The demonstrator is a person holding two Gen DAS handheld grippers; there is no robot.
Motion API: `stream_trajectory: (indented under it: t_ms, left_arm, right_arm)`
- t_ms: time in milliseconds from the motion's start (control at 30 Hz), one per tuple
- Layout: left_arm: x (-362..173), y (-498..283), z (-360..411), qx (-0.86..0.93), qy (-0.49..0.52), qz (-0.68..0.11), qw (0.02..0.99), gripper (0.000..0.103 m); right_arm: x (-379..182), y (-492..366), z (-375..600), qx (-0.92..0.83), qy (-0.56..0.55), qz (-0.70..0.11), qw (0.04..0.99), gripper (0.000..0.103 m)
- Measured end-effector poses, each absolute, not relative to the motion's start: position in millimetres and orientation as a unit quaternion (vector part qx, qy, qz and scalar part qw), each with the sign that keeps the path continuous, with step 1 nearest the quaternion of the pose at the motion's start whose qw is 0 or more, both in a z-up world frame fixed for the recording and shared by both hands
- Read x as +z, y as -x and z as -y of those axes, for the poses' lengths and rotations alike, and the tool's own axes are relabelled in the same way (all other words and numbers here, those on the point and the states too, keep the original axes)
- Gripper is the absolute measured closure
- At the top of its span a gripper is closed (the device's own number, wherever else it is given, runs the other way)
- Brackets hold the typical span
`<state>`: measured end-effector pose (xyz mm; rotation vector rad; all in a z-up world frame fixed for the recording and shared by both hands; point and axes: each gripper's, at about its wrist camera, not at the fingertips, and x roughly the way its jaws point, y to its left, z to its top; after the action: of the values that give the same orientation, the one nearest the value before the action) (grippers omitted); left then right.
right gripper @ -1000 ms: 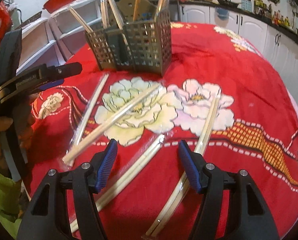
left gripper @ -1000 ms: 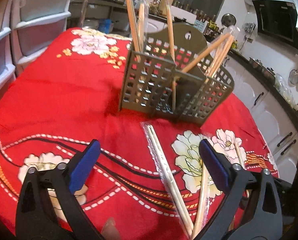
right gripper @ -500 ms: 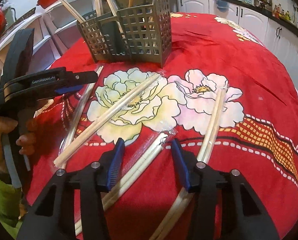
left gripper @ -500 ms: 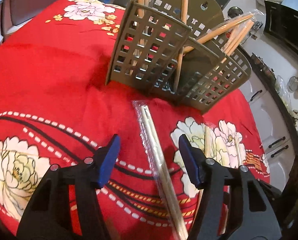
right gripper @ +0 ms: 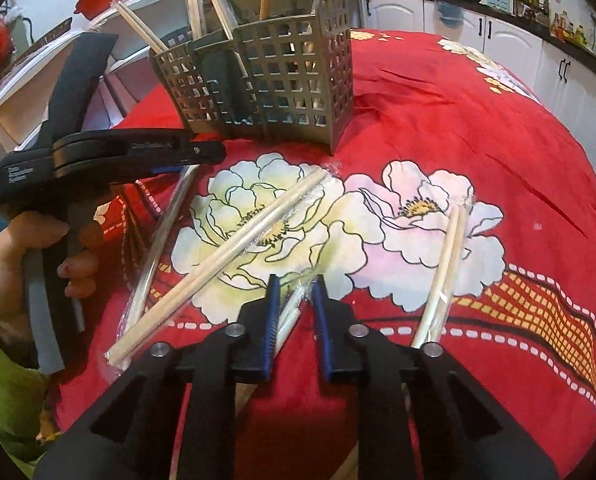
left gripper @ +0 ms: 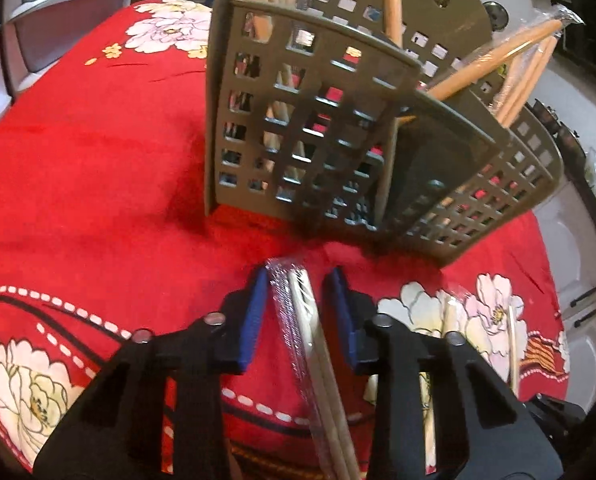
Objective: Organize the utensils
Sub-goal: 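Close the right tool on a wrapped chopstick pair while the left tool grasps another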
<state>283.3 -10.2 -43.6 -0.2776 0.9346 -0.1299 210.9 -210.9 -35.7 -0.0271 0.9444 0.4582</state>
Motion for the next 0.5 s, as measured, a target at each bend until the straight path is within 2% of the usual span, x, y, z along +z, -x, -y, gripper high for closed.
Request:
stream_trajectory:
  t_ms: [33, 133, 233, 500]
  left_arm:
    - [-43.4, -284.0, 9.3, -0.059, 0.130, -0.447, 0.883, 0.088]
    - [-42.6, -284.9, 5.0, -0.063, 0.138, -0.445, 0.883, 0.091]
    - [-41.7, -283.8, -7.3, -0.077, 0.170, -0.440, 0.878, 0.100]
    - [-18.1, -263.2, -16.0, -0.099, 0.184, -0.402, 0.891, 0.102]
  right_arm:
    - [-35.3, -212.8, 211.7, 0.222, 0.007, -0.452, 0.864, 0.092]
    - [-33.3, -215.6, 213.1, 0.232, -0.005, -0.455, 0.860, 0.094]
    - [-31.1, -218.0, 213.6, 0.244, -0.021, -0.457, 0.855, 0.095]
    - [-8.4, -213.7, 202.0, 0.286, -0.027, -0.426, 0.858, 0.097]
